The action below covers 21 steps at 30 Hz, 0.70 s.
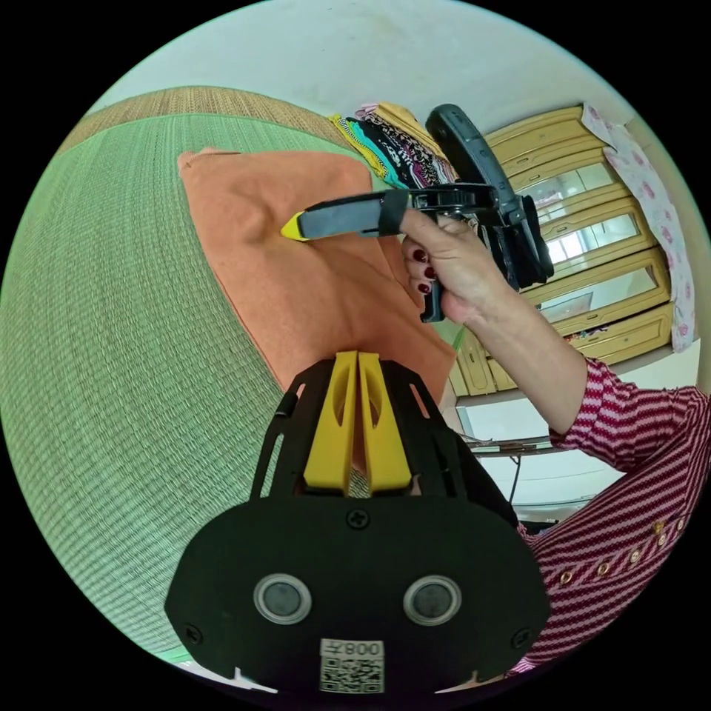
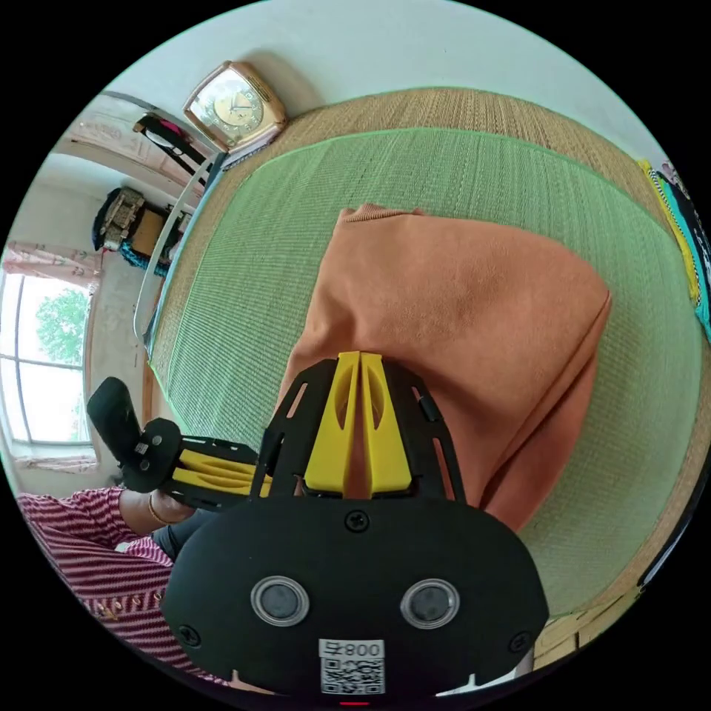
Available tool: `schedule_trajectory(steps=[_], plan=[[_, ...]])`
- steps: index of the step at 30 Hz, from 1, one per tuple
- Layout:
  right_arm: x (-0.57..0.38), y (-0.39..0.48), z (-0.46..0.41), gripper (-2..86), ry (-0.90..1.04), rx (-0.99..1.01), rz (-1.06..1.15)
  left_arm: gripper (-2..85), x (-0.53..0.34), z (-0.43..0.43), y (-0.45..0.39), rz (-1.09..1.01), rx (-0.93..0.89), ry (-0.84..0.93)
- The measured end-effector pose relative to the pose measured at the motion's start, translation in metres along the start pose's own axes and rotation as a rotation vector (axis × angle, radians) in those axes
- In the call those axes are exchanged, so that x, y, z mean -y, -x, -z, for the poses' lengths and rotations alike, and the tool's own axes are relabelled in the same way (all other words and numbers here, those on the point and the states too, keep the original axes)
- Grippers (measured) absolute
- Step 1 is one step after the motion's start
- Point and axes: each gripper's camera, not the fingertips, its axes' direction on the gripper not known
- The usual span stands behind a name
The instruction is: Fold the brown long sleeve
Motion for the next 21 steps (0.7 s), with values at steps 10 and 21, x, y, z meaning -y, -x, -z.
schedule_trajectory(steps=[10,21], plan=[[-0.018,-0.091,0.035,0.1,-0.086,-0.001,-0.211,0.1,0.004,0.008,0.022,0.006,-0.023,0.004],[-0.141,-0.093,0.083,1.8,-0.161,0.02,-0.188,4.7,-0.045,0.055,0.058,0.156,-0.194,-0.063]])
